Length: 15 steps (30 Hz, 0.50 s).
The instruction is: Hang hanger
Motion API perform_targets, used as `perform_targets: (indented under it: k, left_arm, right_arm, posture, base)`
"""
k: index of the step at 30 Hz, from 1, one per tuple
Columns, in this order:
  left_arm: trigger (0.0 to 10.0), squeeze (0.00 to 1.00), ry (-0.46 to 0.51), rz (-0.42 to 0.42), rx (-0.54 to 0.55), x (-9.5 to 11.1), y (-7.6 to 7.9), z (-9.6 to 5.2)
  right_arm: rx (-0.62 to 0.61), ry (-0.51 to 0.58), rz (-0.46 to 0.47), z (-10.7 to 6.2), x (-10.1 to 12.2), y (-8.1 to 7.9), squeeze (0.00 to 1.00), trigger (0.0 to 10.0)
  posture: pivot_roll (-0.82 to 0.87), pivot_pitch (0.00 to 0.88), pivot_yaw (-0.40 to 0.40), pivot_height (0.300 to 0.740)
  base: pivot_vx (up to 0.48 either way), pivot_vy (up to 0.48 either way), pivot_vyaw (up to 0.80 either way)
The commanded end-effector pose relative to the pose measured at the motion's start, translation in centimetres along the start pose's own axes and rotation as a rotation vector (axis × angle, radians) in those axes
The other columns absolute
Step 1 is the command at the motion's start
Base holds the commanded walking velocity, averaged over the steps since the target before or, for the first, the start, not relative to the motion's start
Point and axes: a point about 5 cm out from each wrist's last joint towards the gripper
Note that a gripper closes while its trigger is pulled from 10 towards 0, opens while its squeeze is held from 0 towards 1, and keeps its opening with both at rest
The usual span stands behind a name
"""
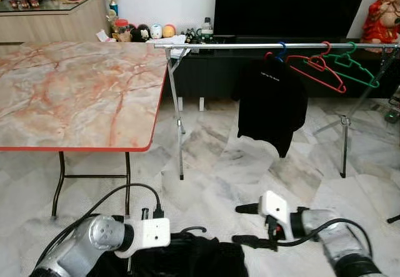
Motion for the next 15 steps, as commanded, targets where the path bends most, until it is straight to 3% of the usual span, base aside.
perform_targets:
  k: [1, 2, 7, 8, 9, 10, 11, 15]
  left_arm:
    - [10.0, 0.0, 0.021, 0.024, 0.019, 0.4, -1.0, -0.9]
    - [10.0, 0.0, 0.035, 0.023, 0.018, 0.7, -1.4, -1.1]
    - [10.0, 0.0, 0.076, 0.009, -0.016, 1.5, -1.8, -1.3]
    - [10.0, 0.0, 0.087, 0.007, -0.029, 1.7, -1.8, -1.4]
    - [10.0, 0.0, 0.097, 0.007, -0.039, 2.0, -1.8, -1.4]
    - [10.0, 0.0, 0.097, 0.007, -0.039, 2.0, -1.8, -1.4]
    - [10.0, 0.0, 0.121, 0.007, -0.051, 2.6, -1.9, -1.3]
    - [10.0, 0.0, 0.14, 0.019, -0.066, 3.2, -2.0, -1.3]
  right_arm:
    - [0.008, -0.007, 0.032, 0.1, -0.5, -0.2, 0.11, 10.0]
    - [0.025, -0.036, 0.043, 0.4, -1.2, -0.5, 1.0, 10.0]
    - [-0.01, -0.057, 0.01, 1.0, -1.6, -0.7, 1.0, 10.0]
    - [-0.025, -0.07, -0.011, 1.1, -1.7, -0.7, 0.94, 10.0]
    - [-0.033, -0.088, -0.03, 1.2, -1.7, -0.7, 0.66, 10.0]
    - [-0.033, -0.088, -0.03, 1.2, -1.7, -0.7, 0.66, 10.0]
    - [-0.042, -0.105, -0.059, 1.2, -1.6, -0.6, 0.0, 10.0]
    - [-0.033, -0.096, -0.063, 1.3, -1.3, -0.5, 0.0, 10.0]
  posture:
    - [0.08, 0.028, 0.0, 0.74]
    - [0.08, 0.028, 0.0, 0.74]
    - [0.08, 0.027, -0.005, 0.74]
    - [0.08, 0.026, -0.005, 0.74]
    - [0.08, 0.026, -0.004, 0.74]
    - [0.08, 0.026, -0.004, 0.74]
    - [0.08, 0.025, -0.004, 0.74]
    - [0.08, 0.025, -0.004, 0.74]
  base:
    - [0.0, 0.0, 0.0]
    - [0.0, 0.0, 0.0]
    - [0.0, 0.0, 0.0]
    - [0.0, 0.0, 0.0]
    - [0.0, 0.0, 0.0]
    - [0.0, 0.0, 0.0]
    - [0.0, 0.0, 0.0]
    - [0.0, 0.0, 0.0]
Point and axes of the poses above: a point about 5 cm out from each wrist's last joint towards the gripper, its own z axis pointing out of the wrist towards the gripper, its own x axis along the axis of the wrist's last joint, y = z × x, and after that the axes turned 11 degrees about z, right-handed
